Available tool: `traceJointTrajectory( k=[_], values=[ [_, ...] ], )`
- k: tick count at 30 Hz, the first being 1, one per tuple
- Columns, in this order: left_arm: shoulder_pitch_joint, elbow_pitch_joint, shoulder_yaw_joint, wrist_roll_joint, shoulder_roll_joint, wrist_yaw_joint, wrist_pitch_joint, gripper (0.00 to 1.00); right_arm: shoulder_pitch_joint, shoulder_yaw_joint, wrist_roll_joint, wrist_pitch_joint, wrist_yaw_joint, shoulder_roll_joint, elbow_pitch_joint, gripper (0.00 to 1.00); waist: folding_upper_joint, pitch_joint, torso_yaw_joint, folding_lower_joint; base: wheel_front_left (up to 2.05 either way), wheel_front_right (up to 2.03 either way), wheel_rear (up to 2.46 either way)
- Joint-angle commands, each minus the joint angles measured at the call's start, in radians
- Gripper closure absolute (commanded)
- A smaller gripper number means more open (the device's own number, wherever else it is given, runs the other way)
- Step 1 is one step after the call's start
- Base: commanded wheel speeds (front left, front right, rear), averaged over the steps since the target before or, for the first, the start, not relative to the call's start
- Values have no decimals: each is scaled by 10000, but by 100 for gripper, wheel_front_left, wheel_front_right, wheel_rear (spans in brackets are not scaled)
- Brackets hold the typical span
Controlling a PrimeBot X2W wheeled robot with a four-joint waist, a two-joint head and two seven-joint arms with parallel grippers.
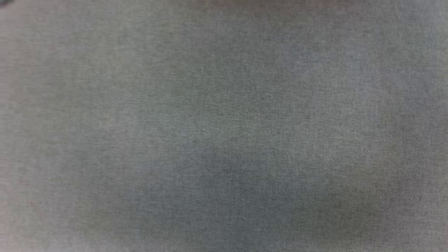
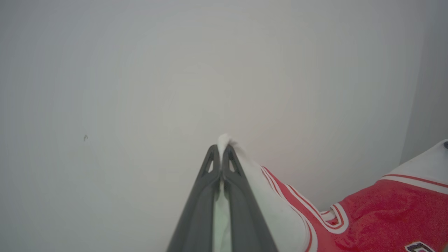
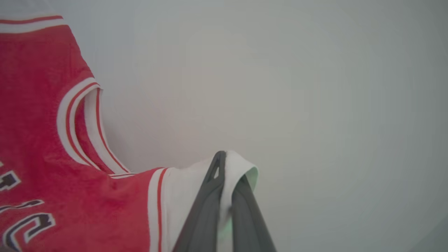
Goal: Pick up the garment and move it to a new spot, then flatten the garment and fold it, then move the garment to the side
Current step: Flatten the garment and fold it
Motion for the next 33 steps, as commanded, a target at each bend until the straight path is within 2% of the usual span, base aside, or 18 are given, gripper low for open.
traceJointTrajectory(
  k=[1,4,5,9,13,14,18,25,29,33],
  values=[
    [426,-301,-274,-199,194,-5,170,100,441,299,413,33,-15,-117,175,100,0,-507,94,0,0,0,0],
    [1246,-996,-692,-885,820,-6,735,100,1236,889,1492,360,-15,-213,324,100,0,-966,59,0,0,0,0],
    [1246,-996,-692,-885,820,-6,735,100,1236,889,1492,360,-15,-213,324,100,0,-966,59,0,0,0,0],
    [2572,-2130,-1261,-1714,1777,-7,1567,100,2522,1705,3238,1198,-15,-382,-173,100,0,-1574,-40,0,0,0,0],
    [4187,-3542,-1588,-2563,2911,-7,2270,100,3831,2564,4751,2127,-16,-1121,-1321,100,0,-2177,-118,0,0,0,0],
    [4653,-3983,-1694,-2716,3209,103,2358,100,4181,2828,5024,2342,-15,-1368,-1658,100,0,-2325,-127,0,0,0,0],
    [6589,-5886,-1947,-3541,4531,850,2557,100,5539,3412,5845,2877,-15,-2427,-2904,100,0,-2848,-185,0,0,0,0],
    [9763,-8659,-2581,-4593,6727,2387,1784,100,7643,4127,6723,3439,-16,-4008,-4666,100,0,-3253,-180,0,0,0,0],
    [11238,-9567,-3078,-5101,7462,3212,1211,100,8734,4275,6966,3862,-16,-4690,-5362,100,0,-3306,-138,0,0,0,0],
    [12323,-9779,-3546,-5625,7641,3732,863,100,9644,4495,7391,4506,-16,-5268,-6006,100,0,-3302,-67,0,0,0,0]
  ],
)
